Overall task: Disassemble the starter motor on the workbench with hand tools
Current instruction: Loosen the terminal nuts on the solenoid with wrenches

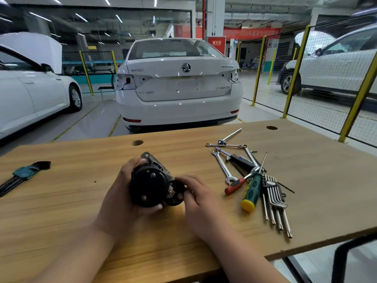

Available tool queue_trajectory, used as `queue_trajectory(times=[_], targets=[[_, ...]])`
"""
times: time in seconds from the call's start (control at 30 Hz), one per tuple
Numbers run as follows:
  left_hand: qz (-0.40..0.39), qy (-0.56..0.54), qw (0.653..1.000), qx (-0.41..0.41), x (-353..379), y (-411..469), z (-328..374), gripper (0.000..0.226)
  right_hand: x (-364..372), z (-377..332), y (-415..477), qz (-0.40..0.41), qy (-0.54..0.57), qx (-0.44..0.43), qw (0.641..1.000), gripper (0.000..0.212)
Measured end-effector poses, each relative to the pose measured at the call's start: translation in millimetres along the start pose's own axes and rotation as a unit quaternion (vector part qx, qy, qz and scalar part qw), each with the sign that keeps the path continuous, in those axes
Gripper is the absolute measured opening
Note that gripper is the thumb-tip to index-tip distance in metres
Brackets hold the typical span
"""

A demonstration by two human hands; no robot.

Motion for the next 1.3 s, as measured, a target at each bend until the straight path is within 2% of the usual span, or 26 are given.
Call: queue_trajectory(times=[0.13,0.27,0.43,0.57,0.67,0.73,0.83,0.93,1.07,1.13,1.17,1.23,1.3], targets=[[0.003,0.113,0.984,0.136,7.5,6.0,16.5,0.080,-6.6,5.8,13.1,0.004,0.004,0.025,1.000,0.037],[-0.006,0.065,0.994,0.089,9.4,29.9,8.7,0.087,-17.5,10.0,37.1,-0.029,0.000,0.077,0.997,0.039],[-0.032,0.040,0.997,0.066,23.4,53.0,-9.6,0.086,-25.0,20.4,79.6,-0.072,-0.099,0.122,0.985,0.034],[-0.028,0.000,1.000,0.002,23.6,75.3,-28.8,0.085,-66.9,25.0,131.1,-0.007,-0.203,0.104,0.974,0.026],[-0.032,-0.004,0.999,-0.015,26.7,81.7,-38.7,0.084,-116.5,36.1,156.4,0.055,-0.262,0.133,0.954,0.026],[-0.026,-0.021,0.999,-0.023,30.0,79.8,-41.0,0.087,-148.1,46.6,159.9,0.105,-0.256,0.164,0.947,0.026],[-0.009,-0.024,1.000,-0.015,33.7,78.8,-38.5,0.086,-183.0,55.7,153.5,0.195,-0.182,0.167,0.949,0.023],[0.001,-0.017,1.000,-0.010,33.8,77.8,-38.0,0.089,-200.0,64.3,148.5,0.222,-0.220,0.166,0.935,0.024],[0.005,0.024,1.000,0.002,31.4,75.3,-31.9,0.083,-200.6,76.0,161.0,0.147,-0.374,0.220,0.889,0.020],[0.000,0.025,1.000,0.003,33.0,73.9,-28.8,0.084,-196.2,80.3,164.8,0.102,-0.464,0.255,0.842,0.007],[0.001,0.024,1.000,0.001,33.9,72.9,-28.6,0.086,-193.9,83.7,165.8,0.081,-0.501,0.269,0.818,0.007],[-0.002,0.033,0.999,-0.016,36.9,70.2,-31.5,0.096,-190.8,94.7,167.7,0.042,-0.550,0.289,0.783,0.012],[0.000,0.027,0.999,-0.025,38.6,69.3,-33.7,0.099,-190.1,102.3,169.9,0.011,-0.562,0.311,0.766,0.013]])
Point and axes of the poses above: each hand's wrist, its own y-axis towards the middle knuckle, its own x-axis out of the palm, z = x × y, the point moved 5 cm from there along y, towards the middle knuckle, and after that the axes turned 15 degrees about y, right-handed, at the moved point
